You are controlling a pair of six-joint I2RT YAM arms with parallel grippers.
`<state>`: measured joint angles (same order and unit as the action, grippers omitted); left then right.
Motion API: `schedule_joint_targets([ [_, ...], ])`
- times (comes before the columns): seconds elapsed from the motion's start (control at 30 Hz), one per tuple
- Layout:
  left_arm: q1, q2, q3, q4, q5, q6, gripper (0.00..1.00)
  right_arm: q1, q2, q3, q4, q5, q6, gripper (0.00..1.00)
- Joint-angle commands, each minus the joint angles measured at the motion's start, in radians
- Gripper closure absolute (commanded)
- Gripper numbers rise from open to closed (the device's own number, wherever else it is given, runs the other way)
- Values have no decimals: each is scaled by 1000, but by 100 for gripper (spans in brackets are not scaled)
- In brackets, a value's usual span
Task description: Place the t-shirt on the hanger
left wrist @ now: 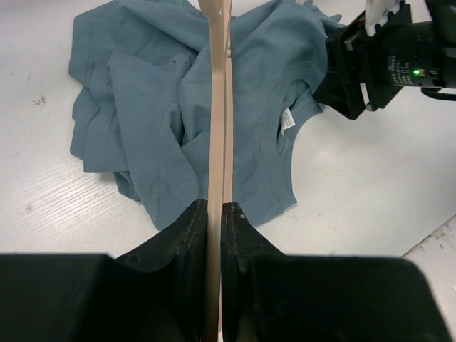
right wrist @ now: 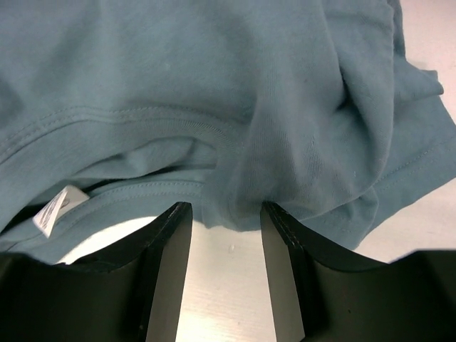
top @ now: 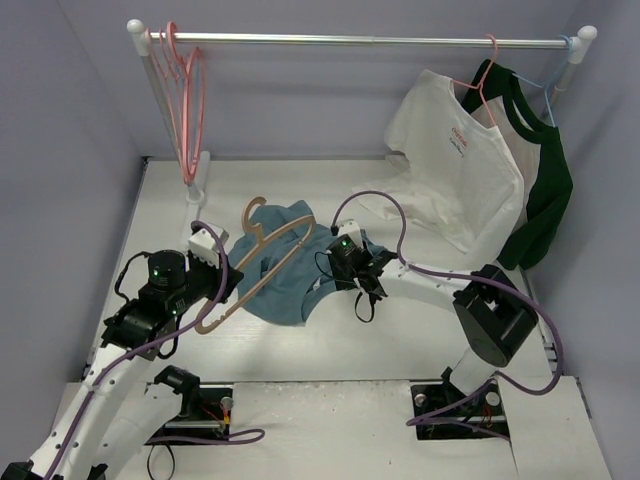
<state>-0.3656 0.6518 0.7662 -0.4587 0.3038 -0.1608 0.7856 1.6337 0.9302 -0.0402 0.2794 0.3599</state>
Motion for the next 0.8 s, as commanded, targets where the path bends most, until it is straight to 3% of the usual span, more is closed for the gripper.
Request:
schedule_joint_targets([
  [0.0,-1,-3,27,91,55,-5,100,-17,12,6,77,29,13,56],
  [0.17,-1,-3,45,78,78,-14,100,-60,40,1,106,6,1,65],
  [0.3,-3,-14,48,68,101,-23,100,-92,31,-10,126,-11,-15,88],
  [0.4,-3,-23,61,48,132,-25,100,-118,5,-5,120,-39,-41,99],
  [0.77,-10,-30,68,5,253,-10,100,-246,-57,116,3,-215,-134,100],
])
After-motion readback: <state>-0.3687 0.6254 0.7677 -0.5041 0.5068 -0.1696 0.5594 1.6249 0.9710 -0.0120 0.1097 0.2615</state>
